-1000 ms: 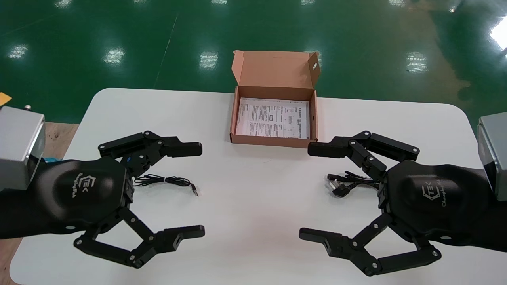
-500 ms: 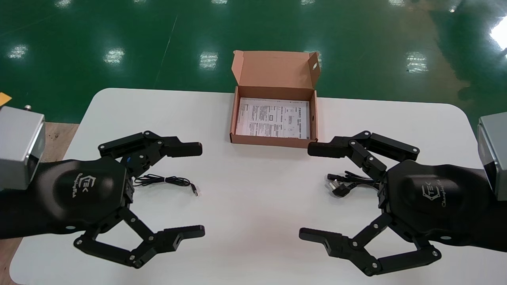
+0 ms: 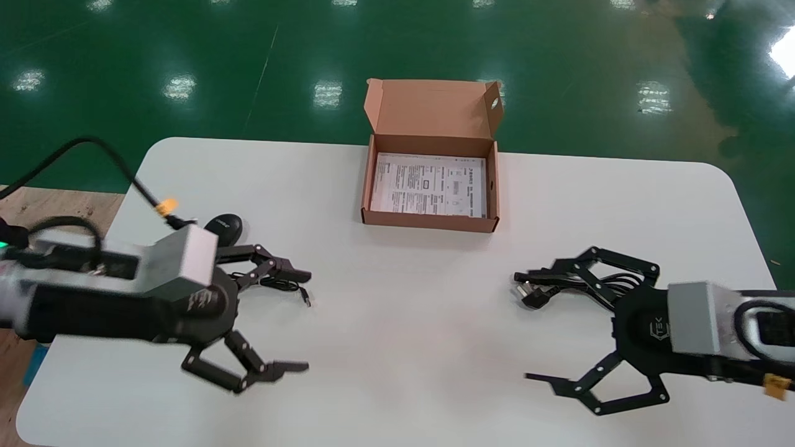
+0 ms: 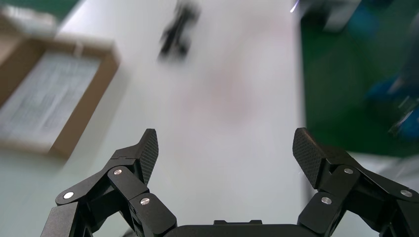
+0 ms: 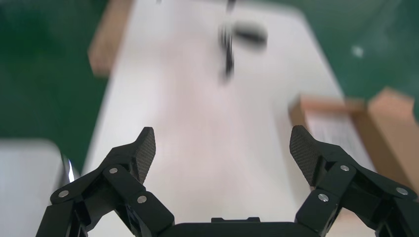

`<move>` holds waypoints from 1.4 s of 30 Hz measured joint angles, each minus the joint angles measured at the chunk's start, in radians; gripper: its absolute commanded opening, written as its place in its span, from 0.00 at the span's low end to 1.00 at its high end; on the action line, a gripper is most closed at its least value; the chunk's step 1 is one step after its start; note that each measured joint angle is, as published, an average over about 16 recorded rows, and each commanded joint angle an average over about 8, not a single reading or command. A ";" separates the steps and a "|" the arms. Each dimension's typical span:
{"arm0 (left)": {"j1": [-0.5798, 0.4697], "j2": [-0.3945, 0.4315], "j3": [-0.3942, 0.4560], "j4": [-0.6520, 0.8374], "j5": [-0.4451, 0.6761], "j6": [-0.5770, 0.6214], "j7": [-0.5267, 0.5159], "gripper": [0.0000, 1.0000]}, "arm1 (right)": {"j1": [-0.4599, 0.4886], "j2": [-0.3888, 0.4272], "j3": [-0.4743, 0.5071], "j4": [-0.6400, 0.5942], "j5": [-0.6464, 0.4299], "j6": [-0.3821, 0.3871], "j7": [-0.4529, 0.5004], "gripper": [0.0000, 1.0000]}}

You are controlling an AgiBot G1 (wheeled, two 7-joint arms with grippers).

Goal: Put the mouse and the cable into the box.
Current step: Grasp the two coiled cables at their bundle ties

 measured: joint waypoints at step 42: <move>-0.324 0.352 0.204 0.973 0.454 -0.311 0.642 0.00 | 0.391 -0.310 -0.175 -0.927 -0.470 0.302 -0.583 0.00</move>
